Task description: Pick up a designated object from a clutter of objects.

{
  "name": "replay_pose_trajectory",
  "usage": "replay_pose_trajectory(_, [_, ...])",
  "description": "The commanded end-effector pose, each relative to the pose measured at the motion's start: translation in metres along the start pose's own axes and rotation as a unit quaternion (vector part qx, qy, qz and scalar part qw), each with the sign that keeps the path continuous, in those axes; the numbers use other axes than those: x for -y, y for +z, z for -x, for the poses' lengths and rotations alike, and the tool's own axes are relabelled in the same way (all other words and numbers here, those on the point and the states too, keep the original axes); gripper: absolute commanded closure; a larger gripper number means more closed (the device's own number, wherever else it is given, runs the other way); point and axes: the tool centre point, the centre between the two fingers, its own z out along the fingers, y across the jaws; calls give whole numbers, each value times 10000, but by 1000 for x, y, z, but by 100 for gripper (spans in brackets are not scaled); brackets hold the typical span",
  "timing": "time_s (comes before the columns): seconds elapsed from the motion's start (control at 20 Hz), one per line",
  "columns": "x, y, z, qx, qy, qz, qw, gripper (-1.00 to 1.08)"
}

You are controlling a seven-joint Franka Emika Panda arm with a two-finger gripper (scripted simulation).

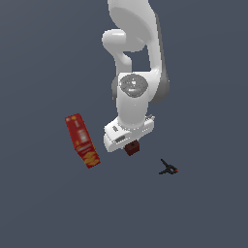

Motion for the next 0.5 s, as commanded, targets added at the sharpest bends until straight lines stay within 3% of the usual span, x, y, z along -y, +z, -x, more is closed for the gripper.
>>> replay_pose_trajectory(0.0, [2, -29, 4, -11, -1, 6, 10000, 108])
replay_pose_trajectory(0.45, [10, -131, 18, -14, -3, 3, 10000, 108])
